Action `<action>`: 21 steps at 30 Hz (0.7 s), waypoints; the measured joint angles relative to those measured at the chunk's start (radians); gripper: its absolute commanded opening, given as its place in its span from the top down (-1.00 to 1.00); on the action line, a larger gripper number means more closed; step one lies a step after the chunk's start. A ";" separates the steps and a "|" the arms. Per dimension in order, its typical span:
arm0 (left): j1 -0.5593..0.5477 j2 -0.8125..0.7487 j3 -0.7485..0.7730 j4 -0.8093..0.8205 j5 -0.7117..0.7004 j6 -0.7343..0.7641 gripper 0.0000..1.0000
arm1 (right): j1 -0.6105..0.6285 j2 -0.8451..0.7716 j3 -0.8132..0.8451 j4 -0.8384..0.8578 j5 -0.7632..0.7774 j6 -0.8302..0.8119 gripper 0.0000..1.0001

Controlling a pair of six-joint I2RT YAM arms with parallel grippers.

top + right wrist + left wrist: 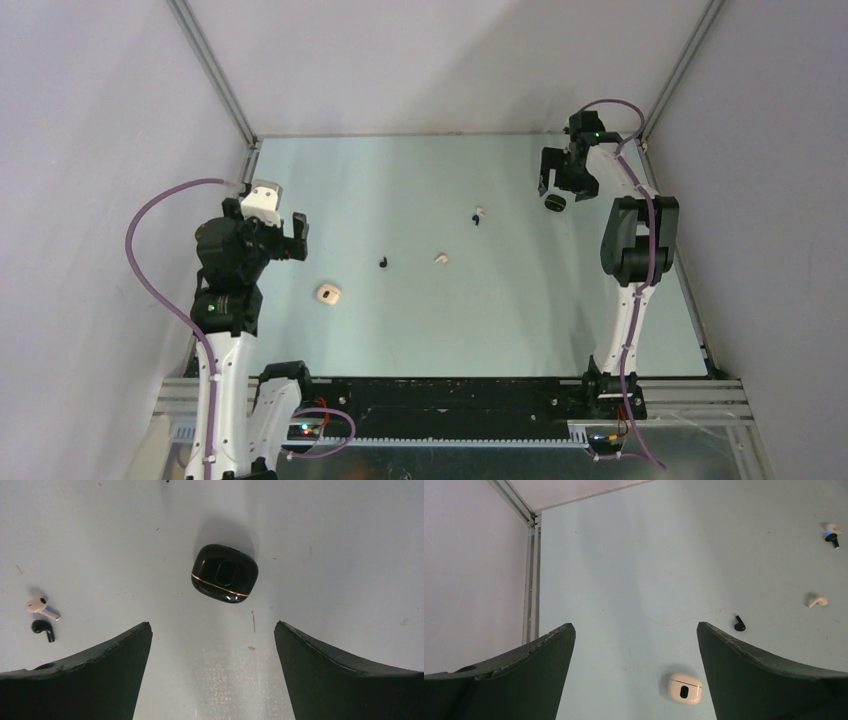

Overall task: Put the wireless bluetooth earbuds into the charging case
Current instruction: Pick up the charging case.

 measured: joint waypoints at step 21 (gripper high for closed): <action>0.000 0.002 0.000 0.005 -0.001 0.000 -0.97 | -0.026 0.083 -0.023 0.007 -0.119 0.127 -0.99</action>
